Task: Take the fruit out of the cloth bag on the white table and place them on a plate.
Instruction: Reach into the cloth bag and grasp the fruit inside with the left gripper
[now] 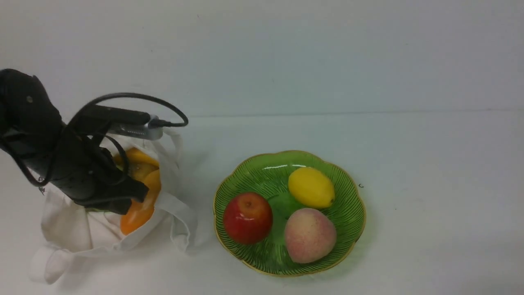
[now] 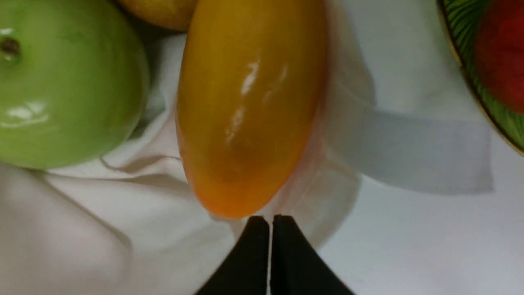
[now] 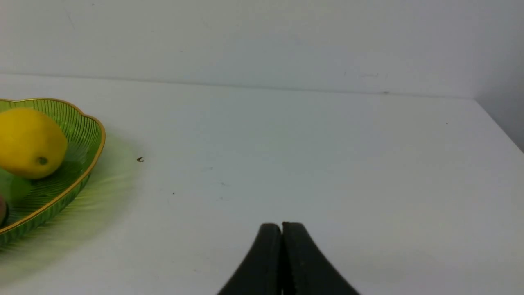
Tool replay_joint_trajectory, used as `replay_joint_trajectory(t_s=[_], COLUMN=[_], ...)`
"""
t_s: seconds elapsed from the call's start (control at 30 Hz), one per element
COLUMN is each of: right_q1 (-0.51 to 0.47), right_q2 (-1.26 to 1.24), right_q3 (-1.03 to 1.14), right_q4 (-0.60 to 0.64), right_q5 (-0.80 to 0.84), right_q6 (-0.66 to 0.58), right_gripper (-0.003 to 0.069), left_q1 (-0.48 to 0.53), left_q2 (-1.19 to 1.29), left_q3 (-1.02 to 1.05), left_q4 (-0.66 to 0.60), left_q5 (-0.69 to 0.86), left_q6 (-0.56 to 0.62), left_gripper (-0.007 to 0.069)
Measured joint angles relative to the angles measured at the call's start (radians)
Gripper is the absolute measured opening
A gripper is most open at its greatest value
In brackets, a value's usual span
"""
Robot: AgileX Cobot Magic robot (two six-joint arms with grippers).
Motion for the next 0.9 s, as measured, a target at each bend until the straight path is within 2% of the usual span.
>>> replay_joint_trajectory(t_s=[0.2,0.33,0.4,0.43,0.5,0.63,0.7,0.9], right_q1=[0.0,0.0,0.0,0.0,0.0,0.0,0.0,0.0], right_q2=[0.0,0.0,0.0,0.0,0.0,0.0,0.0,0.0], right_q3=[0.0,0.0,0.0,0.0,0.0,0.0,0.0,0.0], right_q4=[0.0,0.0,0.0,0.0,0.0,0.0,0.0,0.0], right_q5=[0.0,0.0,0.0,0.0,0.0,0.0,0.0,0.0], right_q6=[0.0,0.0,0.0,0.0,0.0,0.0,0.0,0.0], right_gripper=[-0.0014,-0.0014,-0.0014,-0.0014,-0.0014,-0.0014,-0.0014,-0.0014], left_q1=[-0.002,-0.003,-0.003,-0.003,-0.003,-0.003,-0.003,-0.003], left_q2=[0.049,0.062,0.079,0.079,0.096,0.114,0.123,0.149], left_q3=[-0.001,-0.002,-0.002,-0.002,-0.002,-0.002,-0.002,-0.004], left_q4=[0.003,0.002,0.001,0.0,-0.012,-0.032,-0.034,-0.045], left_q5=[-0.1,-0.159,-0.182,-0.182,-0.183,-0.183,-0.183,-0.183], left_q6=[0.049,0.084,0.101,0.101,0.103,0.115,0.12,0.123], left_gripper=[-0.0002,0.0055,0.015,0.0159,0.0312,0.0542,0.0619,0.0662])
